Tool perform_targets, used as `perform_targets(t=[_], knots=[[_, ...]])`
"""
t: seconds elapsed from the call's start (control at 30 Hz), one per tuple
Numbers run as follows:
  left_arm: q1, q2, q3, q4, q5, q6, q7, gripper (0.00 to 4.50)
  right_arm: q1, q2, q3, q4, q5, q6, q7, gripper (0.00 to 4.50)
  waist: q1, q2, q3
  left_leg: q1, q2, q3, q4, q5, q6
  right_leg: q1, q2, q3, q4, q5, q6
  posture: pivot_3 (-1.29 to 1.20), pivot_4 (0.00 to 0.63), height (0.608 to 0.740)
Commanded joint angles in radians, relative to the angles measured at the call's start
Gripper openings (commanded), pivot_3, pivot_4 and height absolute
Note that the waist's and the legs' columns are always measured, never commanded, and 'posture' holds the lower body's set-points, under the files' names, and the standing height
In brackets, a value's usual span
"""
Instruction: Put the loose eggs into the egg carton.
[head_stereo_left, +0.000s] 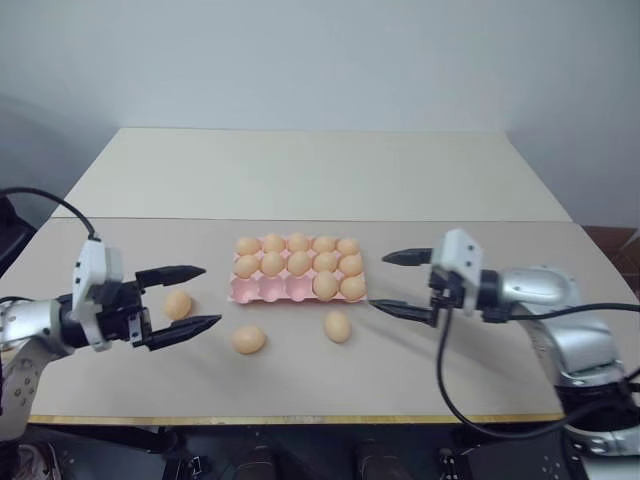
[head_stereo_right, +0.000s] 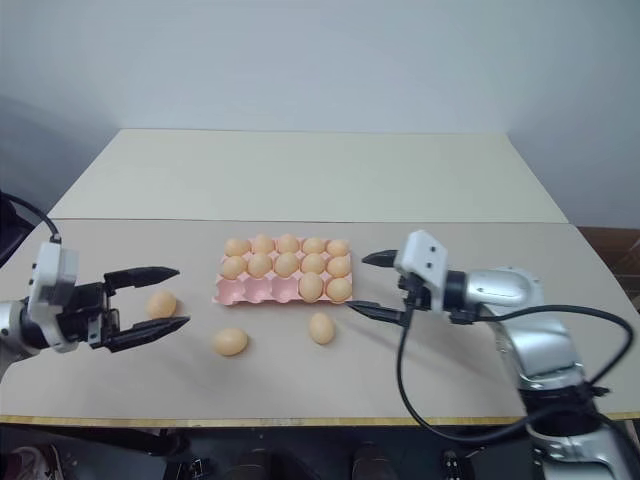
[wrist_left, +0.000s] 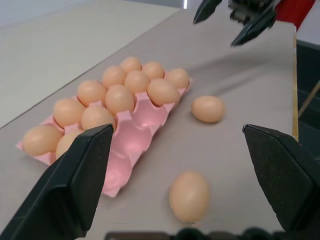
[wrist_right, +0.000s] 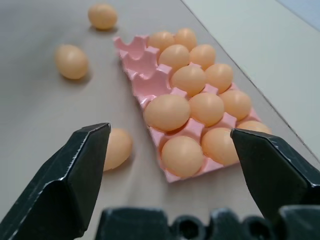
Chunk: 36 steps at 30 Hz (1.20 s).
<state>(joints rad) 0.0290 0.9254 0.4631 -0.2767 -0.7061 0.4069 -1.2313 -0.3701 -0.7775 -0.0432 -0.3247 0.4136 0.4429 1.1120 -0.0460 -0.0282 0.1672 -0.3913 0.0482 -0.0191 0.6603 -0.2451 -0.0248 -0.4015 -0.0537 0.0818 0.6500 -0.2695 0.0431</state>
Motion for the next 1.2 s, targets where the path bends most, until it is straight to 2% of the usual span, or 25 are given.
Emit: perform_targets(t=[0.03, 0.13, 0.27, 0.57, 0.77, 0.93, 1.2], knots=[[0.047, 0.028, 0.085, 0.007, 0.005, -0.032, -0.046, 4.50, 0.035, -0.084, -0.101, -0.050, 0.085, 0.010, 0.079, 4.48, 0.002, 0.000, 0.000, 0.000, 0.000, 0.000, 0.000, 0.000, 0.000, 0.000, 0.000, 0.000, 0.000, 0.000, 0.000, 0.00, 0.150, 0.740], [0.085, 0.044, 0.111, 0.010, 0.001, -0.029, -0.074, 4.50, 0.081, -0.150, -0.143, -0.049, 0.125, 0.011, 0.137, 4.48, 0.004, 0.000, 0.000, 0.000, 0.000, 0.000, 0.000, 0.000, 0.000, 0.001, 0.000, 0.000, 0.000, 0.000, 0.000, 0.00, 0.150, 0.740], [0.100, 0.044, 0.123, 0.001, 0.001, -0.028, -0.074, 4.50, 0.107, -0.168, -0.156, -0.051, 0.143, 0.007, 0.132, 4.48, 0.004, 0.000, 0.000, 0.002, 0.000, 0.000, 0.000, 0.000, 0.000, 0.002, 0.000, 0.000, 0.000, 0.000, 0.000, 0.00, 0.150, 0.740], [0.070, 0.050, 0.096, -0.024, -0.011, -0.008, -0.061, 4.50, 0.079, -0.143, -0.048, -0.066, 0.066, -0.061, 0.102, 4.48, 0.003, 0.000, 0.000, 0.002, 0.000, 0.001, 0.000, 0.000, 0.000, 0.002, 0.000, 0.000, 0.000, 0.000, 0.000, 0.00, 0.150, 0.740], [0.014, 0.049, 0.041, -0.028, -0.014, 0.006, -0.065, 4.50, -0.002, -0.047, 0.161, -0.062, -0.082, -0.147, 0.067, 4.48, 0.002, 0.000, 0.000, 0.001, 0.000, 0.001, 0.000, 0.000, 0.000, 0.001, 0.000, 0.000, 0.000, 0.000, 0.000, 0.00, 0.150, 0.740], [-0.018, 0.053, -0.002, -0.009, -0.008, 0.007, -0.093, 4.50, -0.090, 0.067, 0.343, 0.038, -0.243, -0.220, 0.034, 4.48, 0.001, 0.000, 0.000, 0.001, 0.000, 0.001, 0.000, 0.000, 0.000, 0.000, 0.000, 0.000, 0.000, 0.000, 0.000, 0.00, 0.150, 0.740], [-0.042, 0.056, -0.035, 0.013, 0.008, -0.008, -0.114, 4.50, -0.174, 0.195, 0.460, 0.179, -0.351, -0.279, 0.017, 4.48, 0.005, 0.000, 0.000, 0.000, 0.000, 0.000, 0.000, 0.000, 0.000, 0.000, 0.000, 0.000, 0.000, 0.000, 0.000, 0.00, 0.150, 0.740]])
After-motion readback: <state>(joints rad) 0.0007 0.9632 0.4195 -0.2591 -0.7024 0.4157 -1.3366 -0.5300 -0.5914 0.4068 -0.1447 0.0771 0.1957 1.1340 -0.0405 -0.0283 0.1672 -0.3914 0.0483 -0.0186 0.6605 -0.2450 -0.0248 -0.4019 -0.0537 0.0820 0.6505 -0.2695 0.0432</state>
